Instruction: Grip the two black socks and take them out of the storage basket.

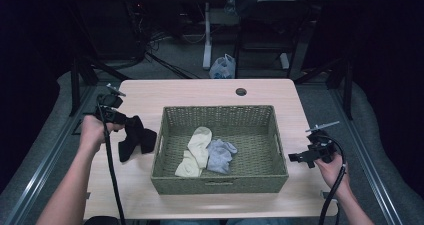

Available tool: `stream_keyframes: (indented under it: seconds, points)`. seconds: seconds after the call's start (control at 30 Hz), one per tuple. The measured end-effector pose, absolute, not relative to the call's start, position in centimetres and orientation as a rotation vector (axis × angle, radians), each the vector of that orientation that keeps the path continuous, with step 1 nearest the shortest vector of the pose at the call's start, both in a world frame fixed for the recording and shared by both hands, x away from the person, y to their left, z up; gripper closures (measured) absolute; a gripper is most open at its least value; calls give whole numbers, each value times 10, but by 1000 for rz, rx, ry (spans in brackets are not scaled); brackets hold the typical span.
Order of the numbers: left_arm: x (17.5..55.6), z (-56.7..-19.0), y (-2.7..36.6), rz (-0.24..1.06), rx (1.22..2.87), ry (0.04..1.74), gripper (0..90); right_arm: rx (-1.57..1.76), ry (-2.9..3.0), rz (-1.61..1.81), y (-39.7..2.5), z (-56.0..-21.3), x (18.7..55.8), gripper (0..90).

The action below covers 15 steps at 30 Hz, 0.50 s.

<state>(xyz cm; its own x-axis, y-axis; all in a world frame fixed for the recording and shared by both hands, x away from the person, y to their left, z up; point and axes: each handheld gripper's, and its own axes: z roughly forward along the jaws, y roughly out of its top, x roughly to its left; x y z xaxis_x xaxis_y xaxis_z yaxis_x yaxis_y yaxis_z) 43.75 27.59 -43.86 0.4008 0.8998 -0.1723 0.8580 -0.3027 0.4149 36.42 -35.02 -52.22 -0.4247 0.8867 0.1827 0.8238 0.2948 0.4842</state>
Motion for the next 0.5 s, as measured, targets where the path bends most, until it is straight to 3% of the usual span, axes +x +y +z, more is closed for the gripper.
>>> stream_keyframes:
  seconds: [0.5]
  points:
    - [440,-481,272,64,2199,1565,831,1613,2428,793,-350,-522,364,5]
